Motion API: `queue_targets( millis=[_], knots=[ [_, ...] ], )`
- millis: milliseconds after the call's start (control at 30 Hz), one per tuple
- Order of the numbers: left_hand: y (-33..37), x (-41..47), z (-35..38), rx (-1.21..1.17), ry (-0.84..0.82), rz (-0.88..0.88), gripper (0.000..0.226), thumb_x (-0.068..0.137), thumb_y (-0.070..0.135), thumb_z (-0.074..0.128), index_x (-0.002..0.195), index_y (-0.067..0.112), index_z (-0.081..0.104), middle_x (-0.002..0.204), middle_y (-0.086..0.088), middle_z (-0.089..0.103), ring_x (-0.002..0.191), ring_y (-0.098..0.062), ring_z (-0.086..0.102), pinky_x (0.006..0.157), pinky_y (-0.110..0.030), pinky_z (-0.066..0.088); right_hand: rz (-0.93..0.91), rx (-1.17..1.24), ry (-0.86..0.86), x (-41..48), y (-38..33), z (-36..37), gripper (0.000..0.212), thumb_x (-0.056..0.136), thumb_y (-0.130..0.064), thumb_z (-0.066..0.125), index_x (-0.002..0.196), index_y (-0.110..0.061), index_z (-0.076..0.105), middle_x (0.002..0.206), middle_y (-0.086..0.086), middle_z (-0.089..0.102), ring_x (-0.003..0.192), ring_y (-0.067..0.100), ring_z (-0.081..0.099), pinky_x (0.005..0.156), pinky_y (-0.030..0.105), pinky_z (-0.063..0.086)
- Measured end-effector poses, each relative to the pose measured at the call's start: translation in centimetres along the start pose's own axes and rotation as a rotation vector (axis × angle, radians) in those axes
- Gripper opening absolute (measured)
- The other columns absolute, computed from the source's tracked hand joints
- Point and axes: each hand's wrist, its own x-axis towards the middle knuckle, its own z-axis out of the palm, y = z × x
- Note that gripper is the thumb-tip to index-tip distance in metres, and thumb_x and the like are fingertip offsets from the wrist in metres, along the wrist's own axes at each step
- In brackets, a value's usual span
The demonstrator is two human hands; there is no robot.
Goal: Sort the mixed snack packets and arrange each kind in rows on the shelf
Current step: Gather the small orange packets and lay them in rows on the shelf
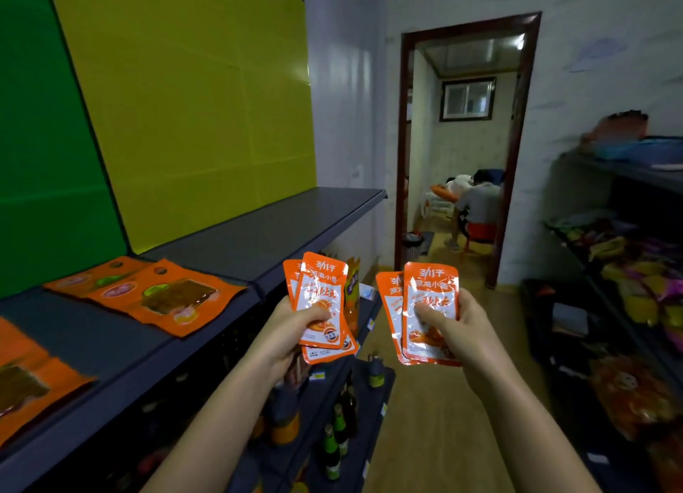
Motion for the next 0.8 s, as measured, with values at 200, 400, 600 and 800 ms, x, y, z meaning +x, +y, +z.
queue_targets(
  millis=[200,400,600,800],
  knots=[
    [0.1,6.7,3.7,-0.032,0.131,0.015,0.016,0.084,0.003,0.057,0.098,0.012,0.059,0.090,-0.010,0.070,0.077,-0.022,0.068,0.065,-0.029,0.055,-0.034,0.079,-0.220,9.2,0.6,0.8,0.029,0.085,-0.017,0.065,0.112,-0.016,0.053,0.098,0.001,0.069,0.084,0.017,0.069,0.065,0.026,0.057],
    [1.5,11.2,5.8,-0.109,0.292,0.095,0.014,0.089,0.011,0.054,0.100,0.016,0.062,0.088,-0.005,0.073,0.076,-0.019,0.070,0.069,-0.031,0.055,-0.127,0.104,-0.459,16.9,0.2,4.1,0.021,0.086,-0.015,0.065,0.101,-0.022,0.053,0.098,-0.002,0.068,0.088,0.014,0.068,0.073,0.027,0.056],
    [2.5,13.3,4.7,-0.191,0.487,0.148,0.016,0.092,0.029,0.052,0.104,0.021,0.060,0.086,0.000,0.075,0.072,-0.015,0.072,0.069,-0.033,0.055,-0.080,0.191,-0.643,21.5,0.3,8.8,0.018,0.086,-0.017,0.065,0.095,-0.027,0.054,0.102,0.001,0.069,0.090,0.018,0.069,0.076,0.038,0.058],
    [3.7,15.0,1.5,-0.108,0.670,0.199,0.018,0.087,0.025,0.061,0.104,0.021,0.058,0.096,-0.004,0.073,0.079,-0.019,0.071,0.072,-0.033,0.057,-0.091,0.226,-0.825,24.2,-0.2,14.9,0.019,0.086,-0.019,0.066,0.100,-0.025,0.054,0.103,0.001,0.069,0.090,0.018,0.070,0.073,0.033,0.059]
  ],
)
